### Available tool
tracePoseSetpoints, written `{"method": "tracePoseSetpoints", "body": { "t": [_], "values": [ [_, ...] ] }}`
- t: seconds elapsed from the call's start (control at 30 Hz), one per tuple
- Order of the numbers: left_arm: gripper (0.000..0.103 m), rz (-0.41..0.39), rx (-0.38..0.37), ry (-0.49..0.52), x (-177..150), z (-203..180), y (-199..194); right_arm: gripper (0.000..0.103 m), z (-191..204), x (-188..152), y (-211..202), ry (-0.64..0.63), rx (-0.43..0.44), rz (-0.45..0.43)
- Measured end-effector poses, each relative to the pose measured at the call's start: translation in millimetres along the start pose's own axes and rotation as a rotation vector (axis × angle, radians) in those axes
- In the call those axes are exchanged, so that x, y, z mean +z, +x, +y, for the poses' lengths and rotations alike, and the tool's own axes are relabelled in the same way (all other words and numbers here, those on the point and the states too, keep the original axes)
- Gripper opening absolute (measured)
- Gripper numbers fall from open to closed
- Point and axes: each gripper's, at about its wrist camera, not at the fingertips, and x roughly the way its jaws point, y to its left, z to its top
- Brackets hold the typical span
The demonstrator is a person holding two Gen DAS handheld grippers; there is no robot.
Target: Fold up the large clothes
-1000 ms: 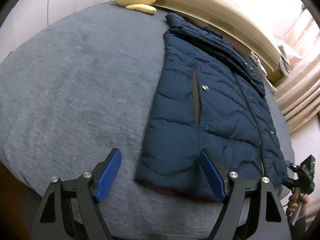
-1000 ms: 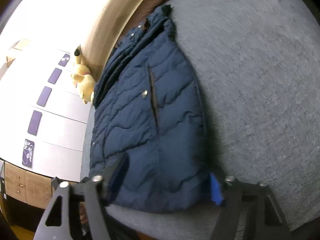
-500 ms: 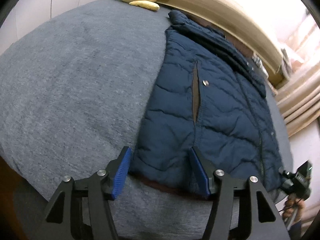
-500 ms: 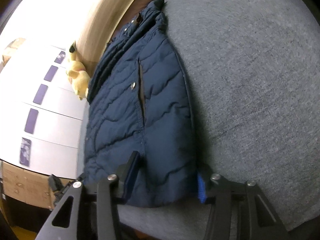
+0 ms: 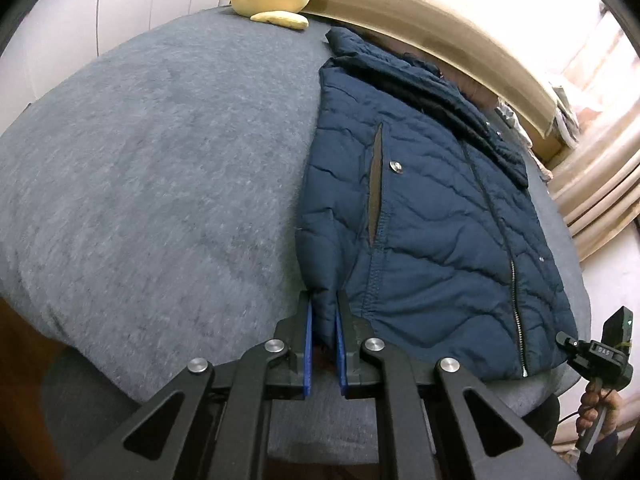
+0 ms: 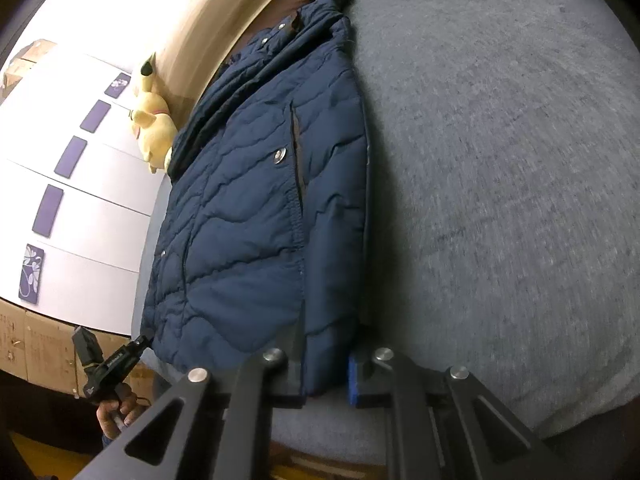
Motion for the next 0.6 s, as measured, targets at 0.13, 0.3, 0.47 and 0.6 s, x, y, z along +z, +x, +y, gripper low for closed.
{"method": "tracePoseSetpoints", "body": {
  "t": [0.13,0.3,0.47,0.6],
  "values": [
    [0.01,0.007,-0.002,0.004,-5,3,-4,0.014,-2,-9,-4,0.013,0.012,0.006],
    [0.01,0.008,-0.005,0.001,-11,5,-11,0.014,-5,-16,-8,0.031,0.029,0.015],
    [0.01,0.01,-0.008,0.001,-7,7,-6,0.018,-14,-4,-4,0.067,0.072,0.02],
    [0.02,-0.006,-0.009,-0.027,-6,9,-6,0.024,-28,0,-6,0.095,0.089,0.007]
  ]
}}
